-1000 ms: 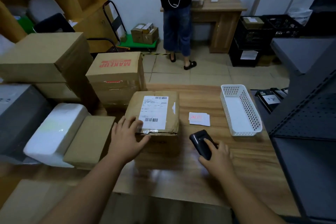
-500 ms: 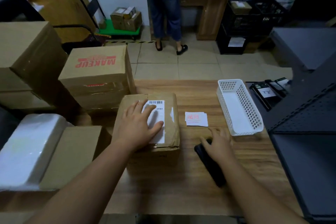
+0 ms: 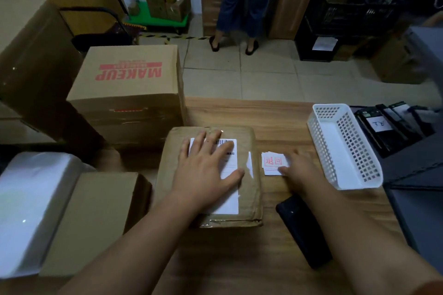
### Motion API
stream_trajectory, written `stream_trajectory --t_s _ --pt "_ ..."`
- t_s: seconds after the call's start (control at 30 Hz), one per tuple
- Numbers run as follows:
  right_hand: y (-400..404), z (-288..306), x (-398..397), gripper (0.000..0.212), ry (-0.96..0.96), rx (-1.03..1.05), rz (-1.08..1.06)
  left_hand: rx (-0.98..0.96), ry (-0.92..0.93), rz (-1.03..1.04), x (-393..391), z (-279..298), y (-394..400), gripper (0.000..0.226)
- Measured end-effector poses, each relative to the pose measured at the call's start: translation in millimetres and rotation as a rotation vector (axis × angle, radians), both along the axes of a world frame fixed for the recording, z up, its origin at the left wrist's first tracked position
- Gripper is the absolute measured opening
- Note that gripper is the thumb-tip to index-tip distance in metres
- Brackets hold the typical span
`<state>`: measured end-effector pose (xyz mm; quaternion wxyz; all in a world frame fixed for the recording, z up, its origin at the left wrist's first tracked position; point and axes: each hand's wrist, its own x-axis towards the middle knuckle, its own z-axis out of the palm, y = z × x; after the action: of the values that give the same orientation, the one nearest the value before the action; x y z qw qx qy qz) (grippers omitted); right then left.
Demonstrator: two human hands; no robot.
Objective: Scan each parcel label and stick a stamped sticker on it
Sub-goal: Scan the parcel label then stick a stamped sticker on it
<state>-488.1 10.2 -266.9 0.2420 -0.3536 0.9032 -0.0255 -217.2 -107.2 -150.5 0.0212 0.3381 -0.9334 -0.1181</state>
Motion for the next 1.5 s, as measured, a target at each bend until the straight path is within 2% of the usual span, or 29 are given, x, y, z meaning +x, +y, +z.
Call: stream_trajectory --t_s 0.1,0.23,0.37,0.67,0.8,0.9,0.97,1.07,1.23,1.3,1.4,1.5 --pt "3.8 -4.5 -1.0 0.063 -0.046 -0.016 -0.022 0.019 -0.001 0.048 4.5 3.6 -2.4 0.08" --pt "7.4 -0.3 -15.4 0.034 -0.104 -0.071 -0.082 0.039 0.012 0.088 0.1 9.0 7.2 0.078" --pt "5.5 1.9 -29.1 0.016 -0.178 -0.118 -0.126 0.058 0.021 0.099 -0.6 9.2 10.9 0.078" --pt "4.6 19.8 -41.4 0.031 -0.33 -0.173 -0.141 0.02 0.01 0.109 -3.3 12.4 16.4 0.077" --pt "7.6 55.7 -42.1 0.022 -0.417 -0.205 -0.11 0.043 -0.012 0.123 -3.4 17.4 20.3 0.079" --pt "12.3 96.8 -36.7 0.011 -0.47 -0.326 -0.07 0.082 -0.018 0.128 -4.2 27.1 22.2 0.082" --pt "16.9 131.4 -26.5 0.005 -0.558 -0.45 -0.029 0.132 0.088 0.144 -12.0 44.9 27.8 0.077" --pt "24.3 183.2 -5.1 0.008 -0.731 -0.627 0.026 0.26 0.355 0.158 -35.8 78.7 42.6 0.064" --pt "39.8 240.1 23.1 0.014 -0.829 -0.749 0.056 0.727 0.702 0.256 -60.7 115.9 61.5 0.05" --pt "43.9 251.9 32.1 0.018 -0.873 -0.803 0.013 0.85 0.817 0.307 -59.2 125.7 62.5 0.043" --pt "49.6 259.0 42.6 0.023 -1.015 -0.881 -0.091 0.865 0.889 0.339 -53.4 137.6 55.9 0.039" --pt "51.7 258.6 52.7 0.021 -1.046 -0.886 -0.132 0.842 0.908 0.323 -47.6 147.9 48.9 0.04"
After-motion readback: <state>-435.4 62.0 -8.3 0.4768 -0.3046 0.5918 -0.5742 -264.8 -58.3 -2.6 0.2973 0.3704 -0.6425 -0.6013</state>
